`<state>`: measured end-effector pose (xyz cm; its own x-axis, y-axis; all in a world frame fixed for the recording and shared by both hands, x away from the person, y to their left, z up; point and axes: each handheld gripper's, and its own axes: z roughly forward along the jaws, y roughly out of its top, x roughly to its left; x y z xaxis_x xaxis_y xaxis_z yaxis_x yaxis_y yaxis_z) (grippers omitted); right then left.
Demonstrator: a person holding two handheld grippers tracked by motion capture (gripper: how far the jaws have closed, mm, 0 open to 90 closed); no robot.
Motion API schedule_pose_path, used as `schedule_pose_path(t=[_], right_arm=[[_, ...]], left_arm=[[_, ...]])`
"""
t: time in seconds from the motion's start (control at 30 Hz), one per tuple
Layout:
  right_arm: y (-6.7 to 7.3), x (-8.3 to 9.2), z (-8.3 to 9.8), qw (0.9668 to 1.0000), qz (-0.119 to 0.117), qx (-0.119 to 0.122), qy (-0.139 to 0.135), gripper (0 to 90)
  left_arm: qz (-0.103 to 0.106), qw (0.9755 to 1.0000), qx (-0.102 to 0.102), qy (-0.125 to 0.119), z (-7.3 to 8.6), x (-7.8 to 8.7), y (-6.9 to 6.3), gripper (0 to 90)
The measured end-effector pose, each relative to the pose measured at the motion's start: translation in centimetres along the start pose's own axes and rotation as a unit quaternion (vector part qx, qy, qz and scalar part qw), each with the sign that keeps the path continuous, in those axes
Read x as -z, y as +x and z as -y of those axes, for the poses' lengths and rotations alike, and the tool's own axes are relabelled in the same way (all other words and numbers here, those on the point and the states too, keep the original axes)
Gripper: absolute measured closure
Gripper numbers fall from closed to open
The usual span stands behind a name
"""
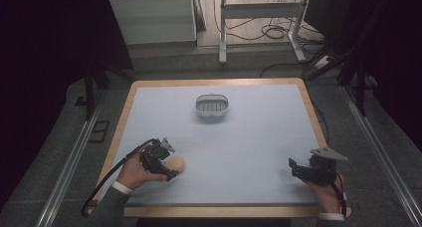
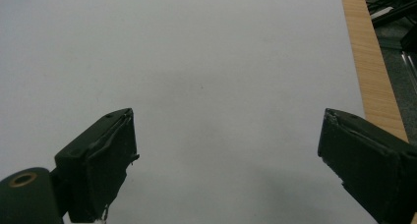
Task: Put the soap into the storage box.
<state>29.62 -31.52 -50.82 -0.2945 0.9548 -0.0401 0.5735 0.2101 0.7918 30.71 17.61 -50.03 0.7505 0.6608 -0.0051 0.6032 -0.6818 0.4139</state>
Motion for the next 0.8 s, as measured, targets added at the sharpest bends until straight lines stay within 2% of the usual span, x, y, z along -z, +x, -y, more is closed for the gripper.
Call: schedule_pose_path(t=[0.27, 0.37, 0.6, 0.73, 0.8], right_arm=[[0.02, 0.0, -0.01, 1.0, 0.001, 0.001, 0.0, 7.5], [0.01, 0.0, 0.0, 1.0, 0.002, 0.001, 0.001, 7.5], [0.0, -0.02, 0.02, 1.0, 0.002, 0.001, 0.002, 7.5], [0.04, -0.06, 0.02, 1.0, 0.003, 0.001, 0.003, 7.4], [0.03, -0.06, 0.02, 1.0, 0.003, 0.001, 0.003, 7.5]], left_arm=[[0.002, 1.0, 0.001, 0.004, 0.05, -0.54, -0.35, 19.3], [0.003, 0.9999, -0.004, 0.014, 0.01, -0.73, -0.37, 20.3], [-0.001, 0.9997, -0.002, 0.023, 0.1, -1.05, -0.4, 25.9], [-0.003, 0.9998, -0.003, 0.021, 0.16, -1.15, -0.36, 31.9], [-0.003, 0.9998, -0.003, 0.021, 0.17, -1.17, -0.37, 32.1]])
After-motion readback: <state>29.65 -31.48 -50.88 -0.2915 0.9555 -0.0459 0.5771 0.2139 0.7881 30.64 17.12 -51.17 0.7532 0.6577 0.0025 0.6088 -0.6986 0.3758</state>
